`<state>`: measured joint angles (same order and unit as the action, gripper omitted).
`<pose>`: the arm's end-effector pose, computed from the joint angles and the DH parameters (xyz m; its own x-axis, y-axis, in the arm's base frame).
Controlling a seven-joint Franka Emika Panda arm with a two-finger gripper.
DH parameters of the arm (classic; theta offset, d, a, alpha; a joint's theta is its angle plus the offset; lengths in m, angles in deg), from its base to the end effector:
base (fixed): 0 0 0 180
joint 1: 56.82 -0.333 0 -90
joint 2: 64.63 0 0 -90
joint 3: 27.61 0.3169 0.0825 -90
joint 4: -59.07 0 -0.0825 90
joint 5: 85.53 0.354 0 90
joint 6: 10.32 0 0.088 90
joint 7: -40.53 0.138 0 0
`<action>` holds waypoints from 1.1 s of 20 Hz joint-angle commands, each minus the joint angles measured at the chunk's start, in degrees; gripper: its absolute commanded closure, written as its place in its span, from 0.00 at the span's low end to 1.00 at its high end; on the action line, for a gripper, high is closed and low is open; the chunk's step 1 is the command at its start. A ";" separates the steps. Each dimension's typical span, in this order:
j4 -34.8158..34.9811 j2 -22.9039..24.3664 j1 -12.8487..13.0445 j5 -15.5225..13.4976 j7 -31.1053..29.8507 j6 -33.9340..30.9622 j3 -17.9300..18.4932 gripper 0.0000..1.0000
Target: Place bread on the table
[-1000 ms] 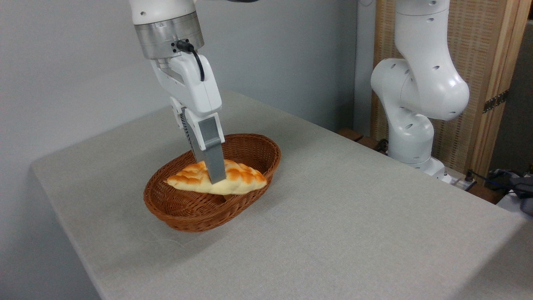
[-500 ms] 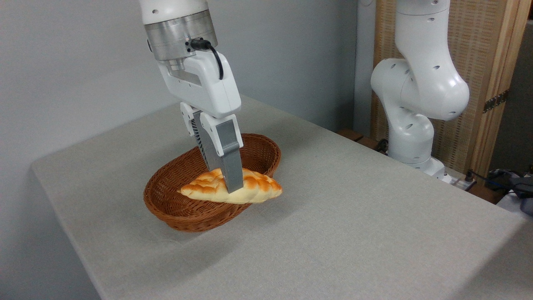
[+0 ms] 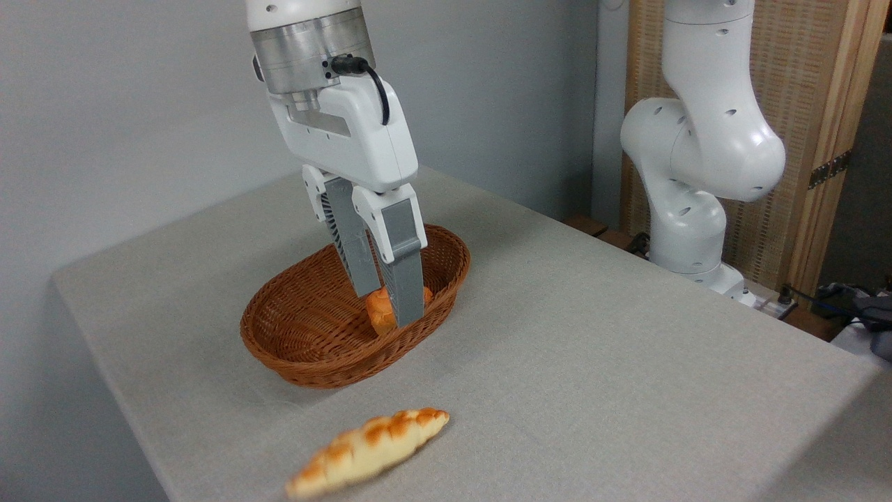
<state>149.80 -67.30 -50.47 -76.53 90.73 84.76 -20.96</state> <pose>0.5474 0.0218 0.5736 0.6366 -0.7639 -0.1058 -0.7706 -0.6249 -0.1252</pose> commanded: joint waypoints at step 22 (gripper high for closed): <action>0.14 3.28 -0.36 -11.37 -15.49 -1.65 -7.17 0.00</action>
<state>149.75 -65.37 -49.74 -86.58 75.10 84.73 -28.59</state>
